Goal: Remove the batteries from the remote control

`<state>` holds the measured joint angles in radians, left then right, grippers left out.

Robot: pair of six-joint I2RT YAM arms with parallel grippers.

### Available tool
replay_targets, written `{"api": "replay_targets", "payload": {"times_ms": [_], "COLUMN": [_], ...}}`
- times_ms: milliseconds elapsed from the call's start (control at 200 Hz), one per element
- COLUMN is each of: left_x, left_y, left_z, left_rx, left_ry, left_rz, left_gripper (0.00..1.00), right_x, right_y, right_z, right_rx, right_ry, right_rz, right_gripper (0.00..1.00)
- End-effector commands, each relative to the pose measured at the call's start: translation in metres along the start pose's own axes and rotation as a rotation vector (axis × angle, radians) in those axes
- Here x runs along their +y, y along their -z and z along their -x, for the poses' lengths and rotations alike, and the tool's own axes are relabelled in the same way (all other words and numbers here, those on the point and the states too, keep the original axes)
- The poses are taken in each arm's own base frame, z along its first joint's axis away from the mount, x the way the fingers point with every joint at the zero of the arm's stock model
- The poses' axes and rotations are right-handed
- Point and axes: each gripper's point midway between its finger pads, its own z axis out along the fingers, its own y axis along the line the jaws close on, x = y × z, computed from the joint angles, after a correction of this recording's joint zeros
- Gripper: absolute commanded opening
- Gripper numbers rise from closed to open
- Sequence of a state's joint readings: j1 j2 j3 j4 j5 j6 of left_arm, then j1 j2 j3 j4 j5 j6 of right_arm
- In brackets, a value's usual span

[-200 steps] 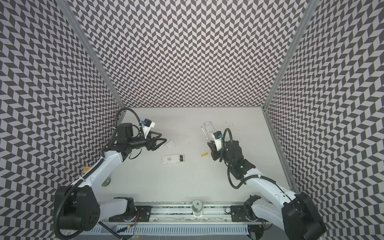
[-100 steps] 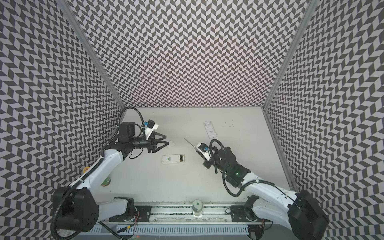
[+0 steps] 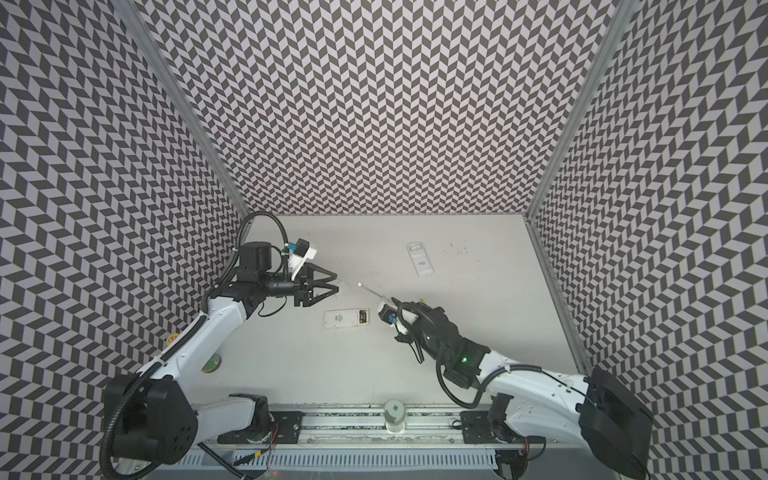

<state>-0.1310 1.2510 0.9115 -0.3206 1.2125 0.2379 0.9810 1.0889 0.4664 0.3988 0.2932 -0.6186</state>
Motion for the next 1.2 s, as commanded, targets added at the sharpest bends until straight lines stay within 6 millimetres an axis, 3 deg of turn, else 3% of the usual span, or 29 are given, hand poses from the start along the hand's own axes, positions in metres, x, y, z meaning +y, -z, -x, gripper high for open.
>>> {"api": "replay_targets", "payload": {"times_ms": [0,150,441,686,831,942,1002,1107,1192], "left_x": [-0.012,-0.019,-0.014,-0.034,-0.031,-0.029,-0.027,-0.025,-0.019], "left_y": [-0.007,-0.017,-0.035,-0.043,-0.045,-0.044,-0.044,-0.04,-0.034], "left_z": [-0.005,-0.013,-0.039,-0.042,-0.045,-0.048,-0.049,-0.042,-0.039], "left_rx": [0.006,0.034,0.094,0.089,0.096,0.099,0.095,0.079,0.048], "left_ry": [-0.013,0.017,0.036,0.072,0.074,0.063,0.055,0.067,0.09], "left_rz": [-0.062,-0.1,-0.063,-0.166,-0.146,-0.137,-0.124,-0.117,-0.1], "left_gripper": [0.64,0.63,0.62,0.34,0.0,0.0,0.0,0.0,0.0], "right_x": [-0.012,0.0,0.017,0.025,0.026,0.023,0.019,0.012,0.009], "right_y": [-0.003,-0.009,-0.015,-0.018,-0.021,-0.017,-0.014,-0.007,0.002], "right_z": [0.015,0.023,0.034,0.045,0.044,0.047,0.047,0.044,0.04], "right_rx": [-0.022,0.009,-0.008,-0.019,-0.009,-0.023,-0.036,-0.039,-0.05], "right_ry": [0.093,0.135,0.161,0.174,0.177,0.163,0.149,0.086,0.023], "right_rz": [-0.084,-0.07,-0.048,-0.027,-0.038,-0.047,-0.071,-0.097,-0.096], "right_gripper": [0.0,0.0,0.0,0.0,0.0,0.0,0.13,0.59,0.76]}}
